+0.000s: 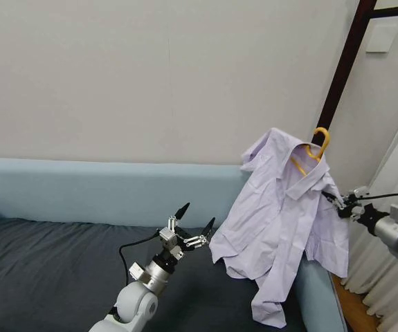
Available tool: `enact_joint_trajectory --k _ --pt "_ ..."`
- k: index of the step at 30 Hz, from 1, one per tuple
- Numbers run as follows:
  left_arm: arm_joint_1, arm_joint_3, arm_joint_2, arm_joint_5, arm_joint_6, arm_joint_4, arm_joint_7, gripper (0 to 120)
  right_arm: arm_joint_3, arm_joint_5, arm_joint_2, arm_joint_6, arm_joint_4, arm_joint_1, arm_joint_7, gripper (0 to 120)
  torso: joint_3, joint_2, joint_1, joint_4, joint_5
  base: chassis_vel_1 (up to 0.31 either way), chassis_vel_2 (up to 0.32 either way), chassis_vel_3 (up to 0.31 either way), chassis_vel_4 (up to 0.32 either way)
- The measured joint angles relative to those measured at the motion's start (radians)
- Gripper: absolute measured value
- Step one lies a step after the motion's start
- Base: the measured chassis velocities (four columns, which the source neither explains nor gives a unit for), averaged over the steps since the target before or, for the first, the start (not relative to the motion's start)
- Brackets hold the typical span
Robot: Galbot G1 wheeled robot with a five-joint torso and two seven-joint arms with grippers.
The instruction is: Pick up the clothes from the sofa and hang them on the clothes hanger.
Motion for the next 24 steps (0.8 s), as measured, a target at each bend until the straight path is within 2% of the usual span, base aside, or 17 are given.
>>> enact_joint_trajectory --k 6,8,12,15,19,22,24 --pt "0.018 -0.001 -0.010 0.027 -0.008 0.005 -0.004 100 -0.173 0.141 0.016 0.033 -0.010 0.203 -0.054 1 0.000 0.000 0.000 0.0001 -0.0012 0.000 0.000 0.000 0.000" --pt "0.020 -0.001 -0.010 0.028 -0.009 0.000 -0.010 100 -0.250 0.142 0.025 0.018 -0.010 0.281 -0.010 1 0.000 0.000 0.000 0.0002 -0.0005 0.000 0.000 0.000 0.000" --pt "0.016 -0.001 0.000 0.027 -0.007 -0.012 -0.016 100 -0.317 0.142 0.025 -0.020 0.006 0.362 0.078 1 0.000 0.000 0.000 0.0006 -0.0003 0.000 0.000 0.000 0.000" --pt "0.009 0.000 0.006 0.026 -0.007 -0.011 -0.018 100 -0.324 0.167 0.003 -0.047 0.035 0.397 0.131 1 0.000 0.000 0.000 0.0002 -0.0003 0.000 0.000 0.000 0.000" --pt "0.002 0.018 0.001 0.030 -0.007 -0.004 -0.018 100 -0.275 0.293 -0.061 -0.132 0.131 0.459 0.230 1 0.000 0.000 0.000 -0.0001 -0.0004 0.000 0.000 0.000 0.000" --pt "-0.002 0.031 -0.003 0.039 -0.007 0.000 -0.013 100 -0.244 0.356 -0.112 -0.167 0.182 0.480 0.241 1 0.000 0.000 0.000 0.0001 -0.0009 0.000 0.000 0.000 0.000" --pt "-0.009 0.044 -0.011 0.045 -0.007 0.014 -0.010 100 -0.204 0.404 -0.175 -0.214 0.238 0.481 0.225 1 0.000 0.000 0.000 -0.0005 -0.0006 0.000 0.000 0.000 0.000"
